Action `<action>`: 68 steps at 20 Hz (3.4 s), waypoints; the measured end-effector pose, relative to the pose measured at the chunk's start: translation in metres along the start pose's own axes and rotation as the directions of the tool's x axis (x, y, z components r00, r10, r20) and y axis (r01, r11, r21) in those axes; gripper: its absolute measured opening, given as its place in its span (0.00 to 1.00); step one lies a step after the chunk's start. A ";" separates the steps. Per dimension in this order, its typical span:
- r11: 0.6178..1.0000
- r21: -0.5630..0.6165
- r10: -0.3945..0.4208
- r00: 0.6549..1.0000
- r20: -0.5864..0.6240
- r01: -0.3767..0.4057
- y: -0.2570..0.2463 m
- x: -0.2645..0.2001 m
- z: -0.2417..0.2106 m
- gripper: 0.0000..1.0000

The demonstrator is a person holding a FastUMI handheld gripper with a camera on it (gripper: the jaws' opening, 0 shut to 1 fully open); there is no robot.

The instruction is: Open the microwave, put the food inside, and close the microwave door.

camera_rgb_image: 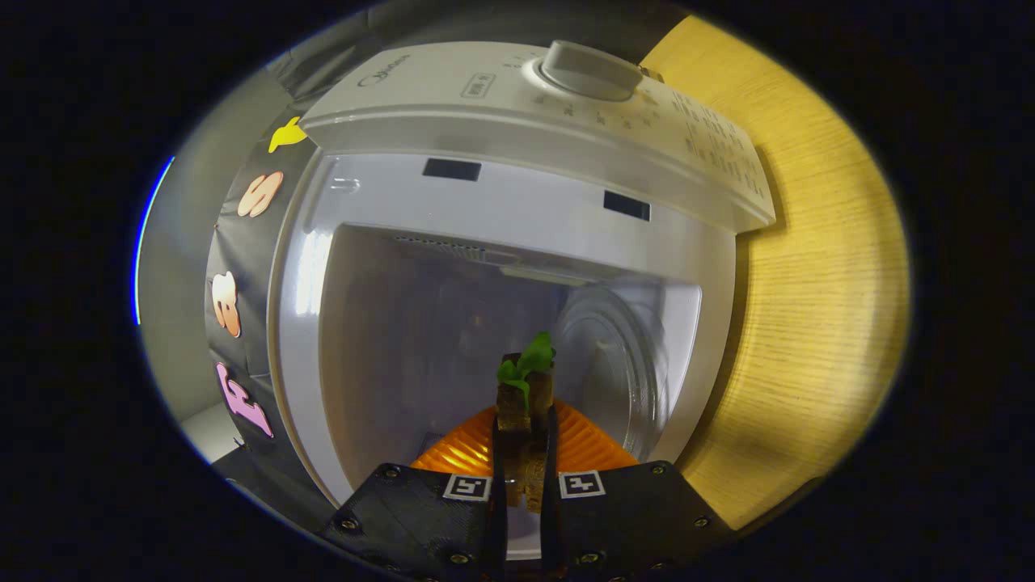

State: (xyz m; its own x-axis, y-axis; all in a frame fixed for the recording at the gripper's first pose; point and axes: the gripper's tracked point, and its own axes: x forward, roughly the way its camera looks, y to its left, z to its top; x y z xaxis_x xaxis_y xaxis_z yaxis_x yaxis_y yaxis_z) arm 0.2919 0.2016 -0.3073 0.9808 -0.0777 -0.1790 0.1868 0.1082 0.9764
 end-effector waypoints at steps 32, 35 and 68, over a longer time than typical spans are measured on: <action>0.890 -0.455 -0.084 0.989 -0.122 0.020 0.015 -0.040 0.018 0.96; 0.860 -0.510 -0.089 0.974 -0.206 -0.030 0.017 -0.063 0.010 0.96; 0.192 -0.950 0.139 0.965 -0.221 -0.246 0.043 -0.322 -0.022 0.02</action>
State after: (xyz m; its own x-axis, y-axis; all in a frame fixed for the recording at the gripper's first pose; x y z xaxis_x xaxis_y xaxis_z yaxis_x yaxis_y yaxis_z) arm -0.0149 0.2531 -0.2098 0.9851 0.1594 -0.0639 -0.1513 0.9815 0.1172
